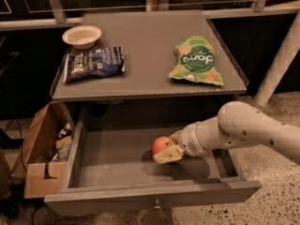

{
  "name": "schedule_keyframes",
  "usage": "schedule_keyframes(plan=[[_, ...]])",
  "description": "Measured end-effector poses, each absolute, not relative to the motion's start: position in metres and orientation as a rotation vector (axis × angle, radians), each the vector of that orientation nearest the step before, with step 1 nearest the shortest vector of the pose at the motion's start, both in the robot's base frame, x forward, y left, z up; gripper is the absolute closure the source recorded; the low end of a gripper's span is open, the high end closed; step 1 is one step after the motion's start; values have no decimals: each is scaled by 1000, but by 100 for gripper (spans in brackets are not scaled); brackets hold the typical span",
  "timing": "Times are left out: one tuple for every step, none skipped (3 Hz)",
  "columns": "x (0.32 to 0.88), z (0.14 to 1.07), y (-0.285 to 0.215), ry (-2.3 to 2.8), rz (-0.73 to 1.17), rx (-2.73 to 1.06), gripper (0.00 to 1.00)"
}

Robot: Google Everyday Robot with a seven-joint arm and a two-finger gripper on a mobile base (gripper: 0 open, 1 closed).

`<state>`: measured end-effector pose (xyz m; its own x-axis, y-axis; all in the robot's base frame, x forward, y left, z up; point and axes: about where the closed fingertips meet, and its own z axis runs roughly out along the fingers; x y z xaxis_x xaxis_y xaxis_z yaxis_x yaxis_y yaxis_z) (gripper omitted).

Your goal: Place apple into top drawer

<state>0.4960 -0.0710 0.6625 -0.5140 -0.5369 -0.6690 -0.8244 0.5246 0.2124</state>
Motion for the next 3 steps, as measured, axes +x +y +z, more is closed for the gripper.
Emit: schedule_keyframes(plan=[[492,648,-63,2242,746,-1111,100],[492,648,-63,2243,746,-1111,100],[489,631,-58,2270,756,-1092,100]])
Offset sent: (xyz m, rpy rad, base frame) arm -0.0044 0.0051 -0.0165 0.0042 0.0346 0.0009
